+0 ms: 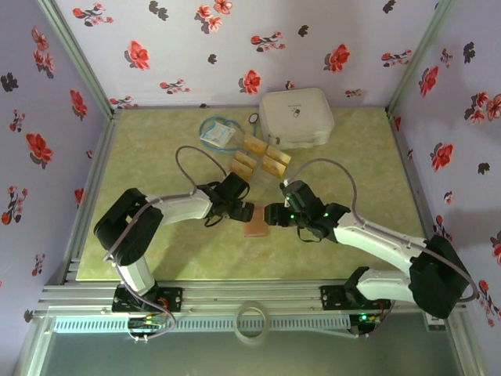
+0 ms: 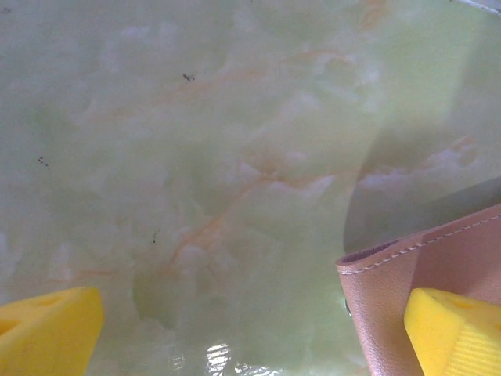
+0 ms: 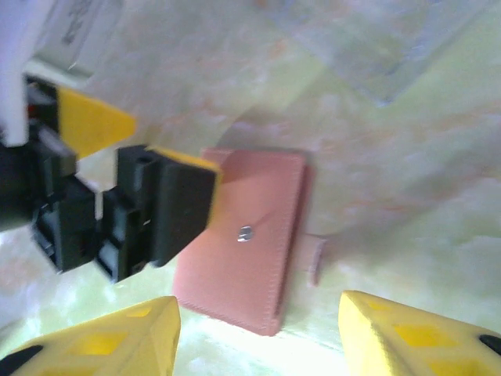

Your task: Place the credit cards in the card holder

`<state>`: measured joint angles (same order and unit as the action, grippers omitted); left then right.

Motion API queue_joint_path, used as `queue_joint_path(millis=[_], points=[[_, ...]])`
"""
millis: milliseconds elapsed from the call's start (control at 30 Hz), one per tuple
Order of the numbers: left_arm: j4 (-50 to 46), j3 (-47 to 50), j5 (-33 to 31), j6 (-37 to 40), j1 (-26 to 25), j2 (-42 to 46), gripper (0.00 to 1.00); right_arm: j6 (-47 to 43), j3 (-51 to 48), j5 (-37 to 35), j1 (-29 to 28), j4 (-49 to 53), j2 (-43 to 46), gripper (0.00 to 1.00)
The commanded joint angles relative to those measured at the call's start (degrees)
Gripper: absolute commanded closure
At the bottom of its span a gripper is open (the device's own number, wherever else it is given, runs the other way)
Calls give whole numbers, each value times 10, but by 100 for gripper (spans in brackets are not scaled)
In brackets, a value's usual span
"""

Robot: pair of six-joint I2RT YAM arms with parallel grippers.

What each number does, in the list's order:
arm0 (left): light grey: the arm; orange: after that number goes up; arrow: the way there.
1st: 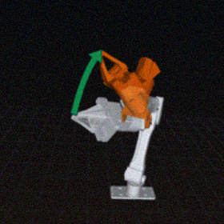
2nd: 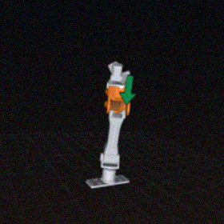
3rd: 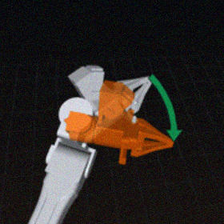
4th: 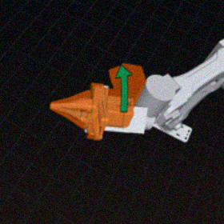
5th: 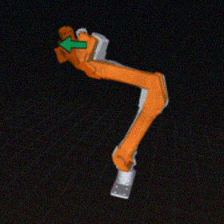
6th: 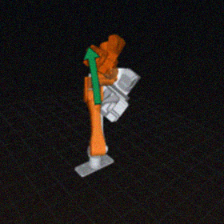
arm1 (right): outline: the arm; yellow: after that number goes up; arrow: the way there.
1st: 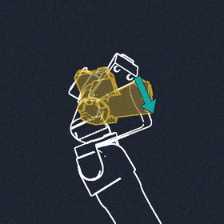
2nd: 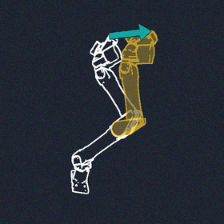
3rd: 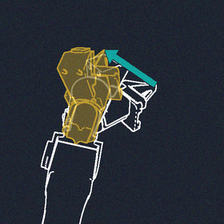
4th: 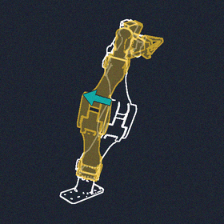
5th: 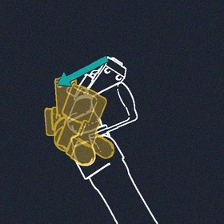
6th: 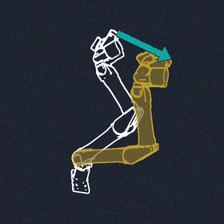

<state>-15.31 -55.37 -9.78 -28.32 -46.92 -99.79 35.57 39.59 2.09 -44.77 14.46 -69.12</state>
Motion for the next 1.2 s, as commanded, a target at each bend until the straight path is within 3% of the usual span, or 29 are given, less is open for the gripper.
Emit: queue_joint_path(millis=[0,700,1167], points=[[-22,20,-18,-4,-11,-1,0,-5,19,-38,15,71,-6,44],[-7,40,-22,-10,-15,1,0,-52,127,-24,20,109,-159,59],[-7,39,-22,-10,-15,0,0,-56,125,-18,20,98,-186,73]])
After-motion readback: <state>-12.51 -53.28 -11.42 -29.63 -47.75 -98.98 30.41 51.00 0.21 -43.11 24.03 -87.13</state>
